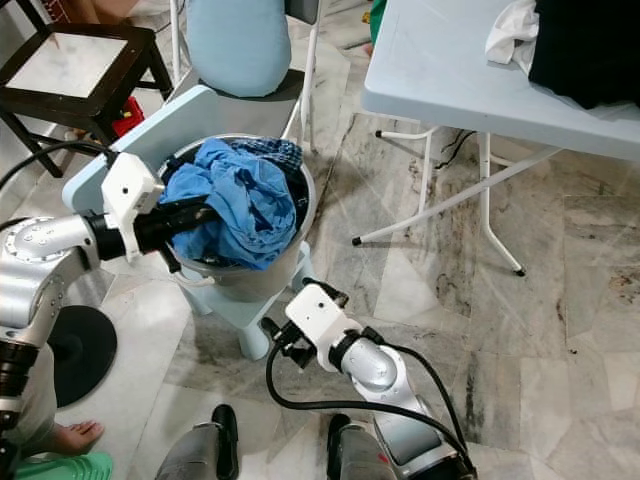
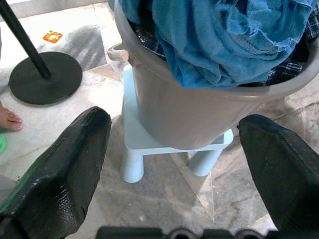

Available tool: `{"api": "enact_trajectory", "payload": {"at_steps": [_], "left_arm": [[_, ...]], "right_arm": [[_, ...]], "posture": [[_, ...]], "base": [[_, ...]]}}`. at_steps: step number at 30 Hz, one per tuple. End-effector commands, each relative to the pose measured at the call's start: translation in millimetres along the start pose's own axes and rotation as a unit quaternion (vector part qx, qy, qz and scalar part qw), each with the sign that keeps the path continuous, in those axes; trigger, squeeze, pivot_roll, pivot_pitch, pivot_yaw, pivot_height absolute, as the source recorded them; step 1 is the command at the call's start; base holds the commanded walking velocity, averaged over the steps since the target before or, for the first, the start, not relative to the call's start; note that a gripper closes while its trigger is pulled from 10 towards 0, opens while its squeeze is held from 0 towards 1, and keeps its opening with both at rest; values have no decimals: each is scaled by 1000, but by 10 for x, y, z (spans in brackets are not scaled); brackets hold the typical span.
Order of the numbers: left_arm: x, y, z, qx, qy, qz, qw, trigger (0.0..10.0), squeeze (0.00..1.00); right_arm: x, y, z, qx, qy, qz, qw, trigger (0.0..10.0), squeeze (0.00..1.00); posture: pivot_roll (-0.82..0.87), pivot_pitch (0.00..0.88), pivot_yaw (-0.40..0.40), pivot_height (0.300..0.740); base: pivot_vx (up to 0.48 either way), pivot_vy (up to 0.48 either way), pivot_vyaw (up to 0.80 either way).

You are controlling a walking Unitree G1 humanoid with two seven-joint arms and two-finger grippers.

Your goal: Hang hanger

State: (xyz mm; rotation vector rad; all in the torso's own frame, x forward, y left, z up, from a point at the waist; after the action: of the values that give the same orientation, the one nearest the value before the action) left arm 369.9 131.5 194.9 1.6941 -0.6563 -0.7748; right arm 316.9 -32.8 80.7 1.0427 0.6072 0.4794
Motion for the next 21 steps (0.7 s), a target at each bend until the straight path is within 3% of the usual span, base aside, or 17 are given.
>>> {"api": "enact_trajectory", "payload": {"at_steps": [1, 8, 10, 11, 12, 13, 14, 15, 16, 17, 18, 19, 21], "left_arm": [[4, -66, 70, -4, -12, -9, 1000, 0, 0], [44, -3, 49, -10, -1, 1, 1000, 0, 0], [81, 28, -16, -18, 29, 12, 999, 78, 0], [102, 8, -72, -17, 55, 13, 998, 2196, 0], [114, -8, -108, -16, 72, 13, 997, 2196, 0], [132, -37, -145, -21, 96, 16, 995, 1255, 0], [160, -92, -173, -40, 130, 22, 990, 1255, 0], [160, -92, -173, -40, 130, 22, 990, 1255, 0], [177, -183, -237, -72, 195, 30, 978, 3686, 0], [182, -275, -216, -99, 246, 46, 963, 3137, 0], [182, -275, -216, -99, 246, 46, 963, 3137, 0], [190, -439, -127, -129, 288, 42, 948, 10000, 0], [205, -593, -15, -145, 311, 31, 939, 10000, 0]], "right_arm": [[-20, -14, -64, 2, 6, -3, 1000, 10000, 0], [-25, -27, -73, 3, 5, -4, 1000, 10000, 0], [-25, -23, -46, 3, 0, -4, 1000, 10000, 0], [-20, -21, -16, 3, -8, -3, 1000, 10000, 0], [-18, -19, 5, 4, -14, -2, 1000, 10000, 0], [-15, -15, 37, 5, -23, -1, 1000, 10000, 0], [-15, -10, 99, 7, -40, 1, 999, 10000, 0], [-15, -10, 99, 7, -40, 1, 999, 10000, 0], [-21, 3, 226, 26, -75, 4, 997, 10000, 0], [-48, 30, 421, 47, -125, 14, 991, 10000, 0], [-48, 30, 421, 47, -125, 14, 991, 10000, 0], [-110, 44, 685, 83, -189, 24, 978, 10000, 0], [-173, 15, 916, 118, -241, 27, 963, 10000, 0]], "posture": [[-1, 320, -30, 740], [-3, 318, -29, 740], [-3, 318, -29, 740], [0, 310, -27, 740], [0, 310, -27, 740], [0, 310, -27, 740], [3, 301, -26, 740], [3, 301, -26, 740], [3, 292, -25, 740], [2, 272, -25, 740], [2, 272, -25, 740], [0, 255, -28, 740], [-1, 232, -25, 740]], "base": [[0, 0, 0], [0, 0, 0], [0, 0, 0], [0, 0, 0], [0, 0, 0], [0, 0, 0], [0, 0, 0], [0, 0, 0], [0, 0, 0], [0, 0, 0], [0, 0, 0], [0, 0, 0], [0, 0, 0]]}}
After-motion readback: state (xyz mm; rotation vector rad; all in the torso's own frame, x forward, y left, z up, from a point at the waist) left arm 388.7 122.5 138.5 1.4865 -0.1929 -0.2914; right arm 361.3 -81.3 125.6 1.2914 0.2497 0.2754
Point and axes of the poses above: a point about 5 cm out from each wrist's last joint towards the gripper, its own x axis pointing out of the wrist towards the gripper, its own y axis along the axis of the wrist's last joint, z = x × y, the point moved 6 cm from there along x, pointing out of the wrist towards the gripper, and after that the axes turned 4 degrees about -x, right-handed, at the moved point
